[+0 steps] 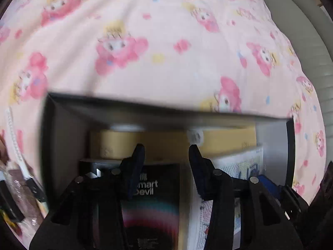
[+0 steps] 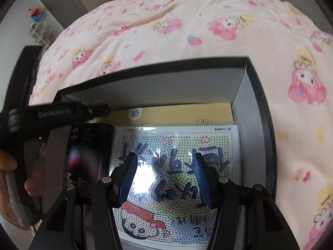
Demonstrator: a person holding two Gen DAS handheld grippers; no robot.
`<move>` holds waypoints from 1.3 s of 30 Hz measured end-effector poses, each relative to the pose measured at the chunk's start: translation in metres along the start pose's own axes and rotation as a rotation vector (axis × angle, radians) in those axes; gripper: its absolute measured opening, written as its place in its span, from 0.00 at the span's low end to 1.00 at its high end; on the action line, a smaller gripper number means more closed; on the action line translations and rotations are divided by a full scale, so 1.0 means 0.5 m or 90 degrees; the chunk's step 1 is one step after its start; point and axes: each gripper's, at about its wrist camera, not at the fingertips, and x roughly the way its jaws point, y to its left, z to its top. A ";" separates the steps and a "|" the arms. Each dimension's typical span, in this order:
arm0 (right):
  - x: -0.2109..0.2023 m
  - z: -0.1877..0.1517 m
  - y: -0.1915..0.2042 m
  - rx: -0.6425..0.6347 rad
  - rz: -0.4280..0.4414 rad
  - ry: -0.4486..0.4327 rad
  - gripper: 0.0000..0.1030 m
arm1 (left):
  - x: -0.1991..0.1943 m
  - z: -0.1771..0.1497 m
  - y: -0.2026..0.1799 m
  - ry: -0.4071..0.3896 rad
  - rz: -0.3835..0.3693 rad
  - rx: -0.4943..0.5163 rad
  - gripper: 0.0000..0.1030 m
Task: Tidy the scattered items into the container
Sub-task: 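Lower the Smart Devil box beside the picture card and release, then move the right gripper to the red-and-white babi card pack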
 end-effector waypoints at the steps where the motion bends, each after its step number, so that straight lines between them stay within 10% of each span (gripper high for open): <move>1: -0.004 -0.004 -0.001 0.007 0.004 -0.003 0.49 | -0.003 -0.003 -0.001 -0.010 -0.012 0.003 0.42; 6: -0.052 -0.035 0.007 -0.005 0.001 -0.034 0.49 | -0.058 -0.035 0.005 -0.033 -0.080 -0.028 0.43; 23: -0.247 -0.251 0.116 -0.050 -0.029 -0.224 0.50 | -0.278 -0.361 -0.077 -0.257 0.008 0.147 0.51; 39: -0.261 -0.381 0.244 -0.097 -0.007 -0.247 0.50 | -0.329 -0.521 0.044 -0.250 0.030 0.129 0.52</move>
